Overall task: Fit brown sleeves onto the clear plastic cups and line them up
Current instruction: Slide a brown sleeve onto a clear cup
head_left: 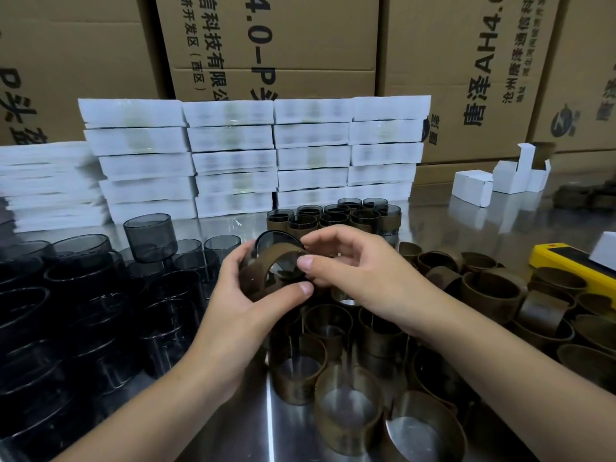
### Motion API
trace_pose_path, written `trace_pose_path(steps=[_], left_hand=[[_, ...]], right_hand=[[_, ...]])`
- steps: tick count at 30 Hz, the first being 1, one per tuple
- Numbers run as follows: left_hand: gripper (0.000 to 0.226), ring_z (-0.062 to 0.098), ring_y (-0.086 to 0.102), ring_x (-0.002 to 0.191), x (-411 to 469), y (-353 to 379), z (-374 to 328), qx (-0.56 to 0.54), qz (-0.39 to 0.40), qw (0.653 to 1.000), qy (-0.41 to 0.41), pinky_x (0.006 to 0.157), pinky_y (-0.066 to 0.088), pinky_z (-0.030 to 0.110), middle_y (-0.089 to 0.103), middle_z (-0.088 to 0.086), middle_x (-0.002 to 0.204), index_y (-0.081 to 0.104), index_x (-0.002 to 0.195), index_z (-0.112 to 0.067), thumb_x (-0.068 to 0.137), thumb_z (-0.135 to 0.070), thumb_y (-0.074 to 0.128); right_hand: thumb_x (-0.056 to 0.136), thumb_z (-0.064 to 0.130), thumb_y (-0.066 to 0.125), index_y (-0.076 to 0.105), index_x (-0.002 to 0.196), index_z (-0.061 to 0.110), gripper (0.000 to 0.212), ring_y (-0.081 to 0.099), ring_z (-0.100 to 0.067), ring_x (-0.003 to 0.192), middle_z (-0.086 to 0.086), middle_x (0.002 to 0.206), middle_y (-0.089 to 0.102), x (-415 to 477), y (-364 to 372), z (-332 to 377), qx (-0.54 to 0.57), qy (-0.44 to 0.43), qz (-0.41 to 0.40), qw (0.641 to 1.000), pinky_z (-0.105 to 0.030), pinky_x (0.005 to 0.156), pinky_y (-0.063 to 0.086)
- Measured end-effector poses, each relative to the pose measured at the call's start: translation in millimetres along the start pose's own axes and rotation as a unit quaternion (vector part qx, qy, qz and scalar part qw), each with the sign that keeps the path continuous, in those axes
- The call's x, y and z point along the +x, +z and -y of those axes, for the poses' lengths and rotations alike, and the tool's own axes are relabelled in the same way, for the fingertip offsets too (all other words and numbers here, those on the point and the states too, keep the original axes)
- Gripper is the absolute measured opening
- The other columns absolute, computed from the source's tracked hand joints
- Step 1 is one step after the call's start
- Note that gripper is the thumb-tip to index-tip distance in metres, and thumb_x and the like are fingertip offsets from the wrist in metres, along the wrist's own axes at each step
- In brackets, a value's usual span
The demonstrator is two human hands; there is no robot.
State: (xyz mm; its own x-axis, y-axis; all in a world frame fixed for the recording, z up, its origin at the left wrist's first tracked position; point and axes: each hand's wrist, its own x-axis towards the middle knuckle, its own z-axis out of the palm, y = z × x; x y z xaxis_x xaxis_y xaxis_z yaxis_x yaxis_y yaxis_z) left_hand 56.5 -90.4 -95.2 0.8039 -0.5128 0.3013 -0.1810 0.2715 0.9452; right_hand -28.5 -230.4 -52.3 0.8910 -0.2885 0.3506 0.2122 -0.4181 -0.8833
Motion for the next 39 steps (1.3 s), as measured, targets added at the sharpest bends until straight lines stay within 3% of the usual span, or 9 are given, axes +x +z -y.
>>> trace_pose_path(steps=[4,7,10,16,24,29,32,35,39], left_hand=[[0.109,0.013,0.063,0.112,-2.1,-0.2,-0.6,0.039,0.017,0.999,0.010,0.102,0.047,0.043,0.062,-0.003,0.127,0.045,0.137,-0.032,0.038,-0.046,0.088],[0.103,0.012,0.065,0.110,-2.3,-1.3,0.4,0.049,0.023,0.999,0.005,0.100,0.048,0.042,0.065,-0.006,0.122,0.048,0.133,-0.036,0.039,-0.048,0.087],[0.097,0.013,0.067,0.107,-2.1,-0.9,1.5,0.037,0.033,0.999,-0.009,0.098,0.049,0.042,0.068,-0.009,0.116,0.053,0.128,-0.039,0.038,-0.049,0.088],[0.097,0.019,0.067,0.108,-3.3,0.5,0.5,-0.007,0.062,0.998,-0.027,0.096,0.051,0.042,0.069,-0.001,0.118,0.051,0.134,-0.029,0.045,-0.045,0.087],[0.078,0.021,0.070,0.101,-2.0,1.2,-4.5,-0.062,0.075,0.995,-0.033,0.078,0.057,0.029,0.071,0.006,0.111,0.059,0.124,-0.021,0.050,-0.036,0.080],[0.079,0.026,0.070,0.099,-1.6,1.4,-5.6,-0.067,0.056,0.996,-0.028,0.071,0.057,0.027,0.071,0.010,0.110,0.059,0.121,-0.020,0.047,-0.038,0.080],[0.077,0.022,0.071,0.095,-1.6,1.4,-6.8,-0.063,0.049,0.997,-0.017,0.069,0.057,0.026,0.072,0.006,0.106,0.059,0.119,-0.019,0.047,-0.039,0.078],[0.072,0.021,0.072,0.093,-0.2,0.7,-6.0,-0.067,0.043,0.997,-0.013,0.069,0.057,0.028,0.073,0.004,0.102,0.062,0.115,-0.020,0.046,-0.036,0.076],[0.064,0.022,0.071,0.094,0.8,0.0,-2.6,-0.064,0.048,0.996,-0.029,0.071,0.058,0.030,0.071,0.009,0.106,0.066,0.110,-0.022,0.047,-0.028,0.075]], right_hand=[[0.081,0.021,0.072,0.072,0.092,0.024,0.012,0.058,-0.010,0.067,0.012,0.079,0.066,-1.2,-2.2,4.2,-0.006,-0.033,-0.014,0.999,-0.021,0.067,0.050],[0.079,0.015,0.074,0.073,0.099,0.026,0.023,0.046,-0.015,0.066,0.009,0.092,0.068,-2.1,-6.2,6.2,-0.015,-0.043,-0.012,0.999,-0.022,0.065,0.043],[0.080,0.005,0.070,0.070,0.106,0.023,0.032,0.044,-0.017,0.063,0.005,0.100,0.071,-3.8,-7.2,9.4,0.019,-0.036,0.006,0.999,-0.021,0.061,0.043],[0.084,-0.004,0.061,0.067,0.103,0.012,0.026,0.049,-0.008,0.043,-0.003,0.082,0.061,-2.9,-6.5,10.1,0.118,0.015,0.016,0.993,-0.018,0.038,0.041],[0.081,0.013,0.069,0.066,0.094,0.011,0.013,0.057,-0.011,0.047,0.004,0.063,0.064,-1.3,-7.4,6.4,0.157,0.023,0.028,0.987,-0.019,0.043,0.046],[0.076,0.034,0.073,0.071,0.096,0.028,0.021,0.066,-0.005,0.072,0.009,0.089,0.071,2.8,-10.0,-0.8,0.021,0.019,-0.016,0.999,-0.021,0.063,0.054],[0.083,0.030,0.068,0.071,0.103,0.020,0.022,0.070,-0.013,0.089,0.000,0.096,0.074,3.0,-11.8,-0.4,0.037,0.028,0.036,0.998,-0.034,0.083,0.057],[0.090,0.021,0.062,0.069,0.104,0.021,0.016,0.070,-0.025,0.094,-0.004,0.095,0.075,0.7,-11.3,1.4,0.014,0.007,0.056,0.998,-0.057,0.093,0.048],[0.094,0.019,0.056,0.068,0.111,0.019,0.021,0.069,-0.023,0.095,-0.005,0.096,0.075,-1.1,-11.6,2.3,-0.049,-0.023,0.055,0.997,-0.045,0.091,0.052]])
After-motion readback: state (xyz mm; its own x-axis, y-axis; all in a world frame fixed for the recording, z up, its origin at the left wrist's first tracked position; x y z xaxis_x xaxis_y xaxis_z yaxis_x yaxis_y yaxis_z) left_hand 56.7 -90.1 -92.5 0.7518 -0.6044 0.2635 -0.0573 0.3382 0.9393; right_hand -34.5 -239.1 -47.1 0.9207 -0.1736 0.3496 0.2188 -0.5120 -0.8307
